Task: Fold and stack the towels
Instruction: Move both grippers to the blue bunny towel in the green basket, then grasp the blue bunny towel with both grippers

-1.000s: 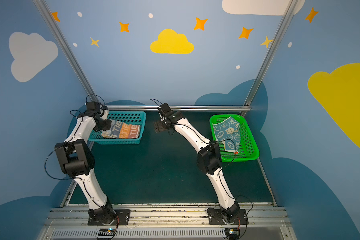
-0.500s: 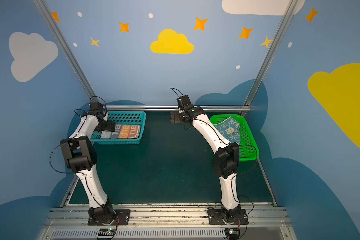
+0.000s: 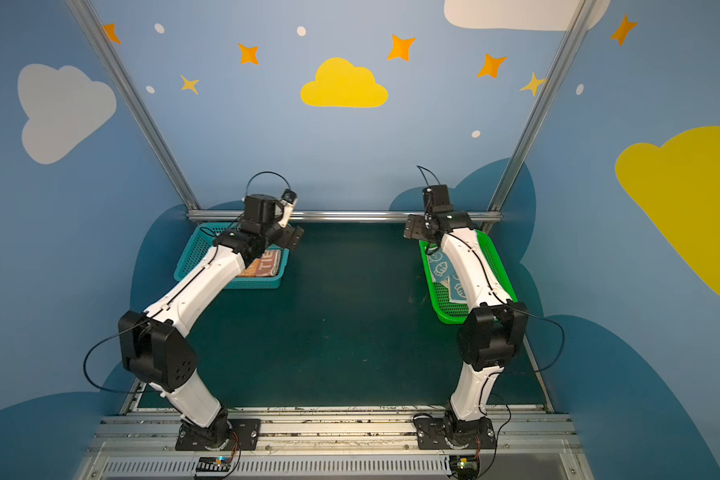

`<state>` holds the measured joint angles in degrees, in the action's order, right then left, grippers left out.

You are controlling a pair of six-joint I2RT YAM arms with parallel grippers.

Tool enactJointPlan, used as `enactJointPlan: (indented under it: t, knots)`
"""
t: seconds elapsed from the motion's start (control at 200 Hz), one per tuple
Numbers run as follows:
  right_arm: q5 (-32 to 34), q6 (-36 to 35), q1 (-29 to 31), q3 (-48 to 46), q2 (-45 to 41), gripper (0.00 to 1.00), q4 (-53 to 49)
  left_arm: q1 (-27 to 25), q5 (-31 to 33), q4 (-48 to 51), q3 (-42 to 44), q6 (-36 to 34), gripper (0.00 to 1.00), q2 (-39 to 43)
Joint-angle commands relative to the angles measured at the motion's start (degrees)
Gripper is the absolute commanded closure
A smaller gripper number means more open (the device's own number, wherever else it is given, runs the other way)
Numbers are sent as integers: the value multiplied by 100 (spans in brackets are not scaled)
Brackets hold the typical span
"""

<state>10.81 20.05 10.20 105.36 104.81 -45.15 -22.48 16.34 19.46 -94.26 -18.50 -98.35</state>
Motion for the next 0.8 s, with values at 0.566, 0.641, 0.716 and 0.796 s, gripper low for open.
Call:
enactJointPlan:
  t: [0.566, 0.641, 0.716, 0.796]
  knots:
    - [-2478, 1237, -1969, 1510, 2661, 4, -1302, -2961, 1137, -1623, -2257, -1704, 0, -3028]
    - [-2534, 1253, -1969, 1629, 2890, 7, -1286, -2972, 978, -1459, -2340, -1373, 0, -3087]
    - [-2566, 1264, -1976, 1726, 3080, 14, -1293, -2981, 819, -1329, -2369, -1137, 0, -3094]
    - [-2581, 1273, -1978, 1773, 3230, 25, -1280, -3007, 770, -1245, -2369, -1066, 1, -3094]
